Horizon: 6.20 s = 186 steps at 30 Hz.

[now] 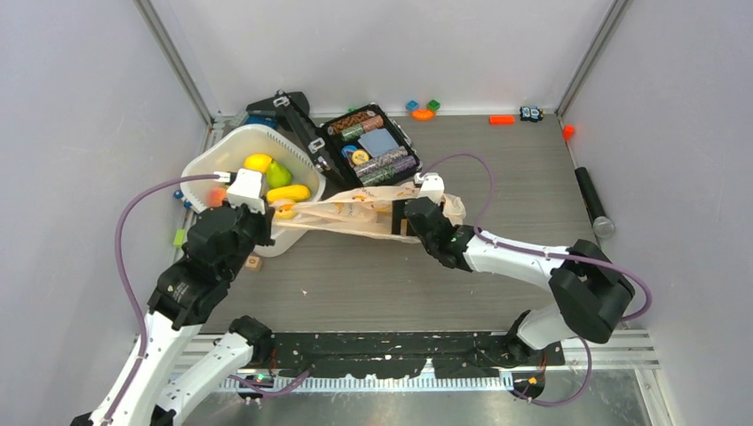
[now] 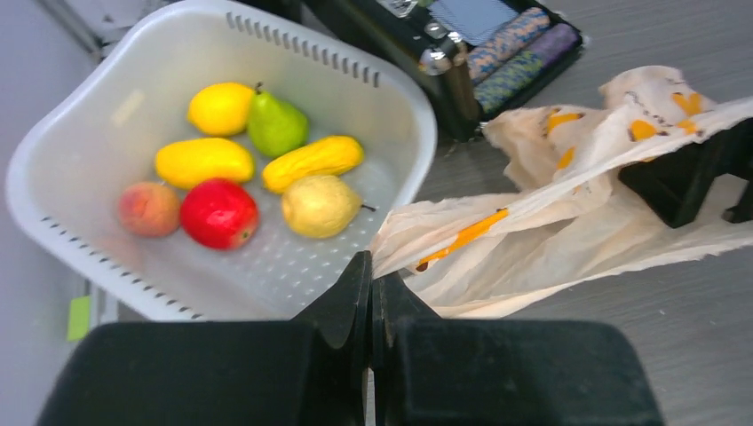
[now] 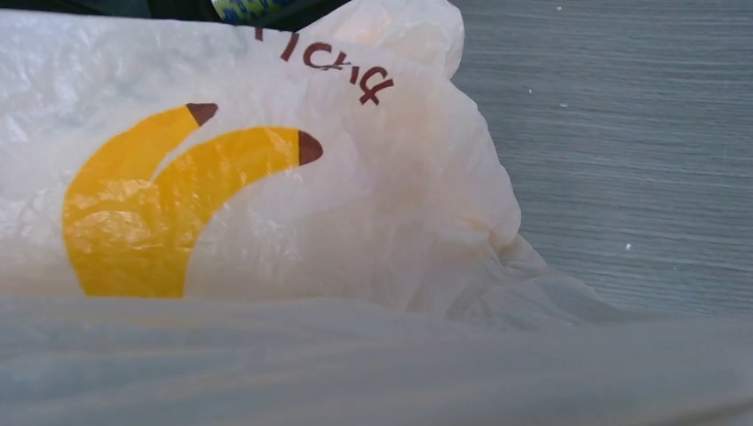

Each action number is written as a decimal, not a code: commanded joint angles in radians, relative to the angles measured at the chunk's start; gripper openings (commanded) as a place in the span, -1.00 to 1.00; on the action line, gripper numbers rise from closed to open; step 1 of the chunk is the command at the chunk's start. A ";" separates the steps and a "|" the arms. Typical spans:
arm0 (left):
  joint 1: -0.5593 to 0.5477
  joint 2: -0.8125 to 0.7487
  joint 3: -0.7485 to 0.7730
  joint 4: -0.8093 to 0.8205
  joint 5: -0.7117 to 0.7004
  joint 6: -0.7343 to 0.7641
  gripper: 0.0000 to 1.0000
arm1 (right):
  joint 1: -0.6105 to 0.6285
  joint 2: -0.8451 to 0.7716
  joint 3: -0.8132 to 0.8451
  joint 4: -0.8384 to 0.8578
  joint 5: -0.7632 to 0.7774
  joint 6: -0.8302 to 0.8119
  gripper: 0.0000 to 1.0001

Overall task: Place the fake fruits into the plastic bag and tie a complex knot
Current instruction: Open the plastic bag at the center of the board.

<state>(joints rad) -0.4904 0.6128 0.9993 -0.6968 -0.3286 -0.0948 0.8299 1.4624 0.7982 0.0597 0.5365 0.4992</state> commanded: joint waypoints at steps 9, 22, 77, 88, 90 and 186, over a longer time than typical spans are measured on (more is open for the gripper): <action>-0.111 0.209 0.035 0.145 0.186 0.018 -1.00 | -0.026 -0.303 -0.070 -0.096 -0.308 -0.085 0.91; -0.202 0.236 -0.016 0.145 0.195 0.030 -1.00 | 0.041 -0.397 -0.195 0.146 -0.331 -0.032 0.64; -0.228 -0.177 -0.201 0.375 0.038 0.153 -1.00 | -0.269 -0.064 -0.169 0.084 0.046 -0.159 0.91; -0.228 -0.046 -0.168 0.331 0.163 0.122 -1.00 | -0.240 -0.264 -0.217 0.153 -0.533 -0.201 0.91; -0.228 -0.014 -0.153 0.310 0.153 0.117 -1.00 | -0.198 -0.313 -0.224 0.155 -0.612 -0.213 0.91; -0.220 0.148 -0.087 0.222 -0.091 0.120 -1.00 | -0.304 -0.886 -0.111 -0.593 -0.402 -0.084 -0.64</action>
<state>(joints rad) -0.7231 0.7151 0.8455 -0.4896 -0.4339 0.0109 0.5278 0.5690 0.5938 -0.5171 0.0738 0.4648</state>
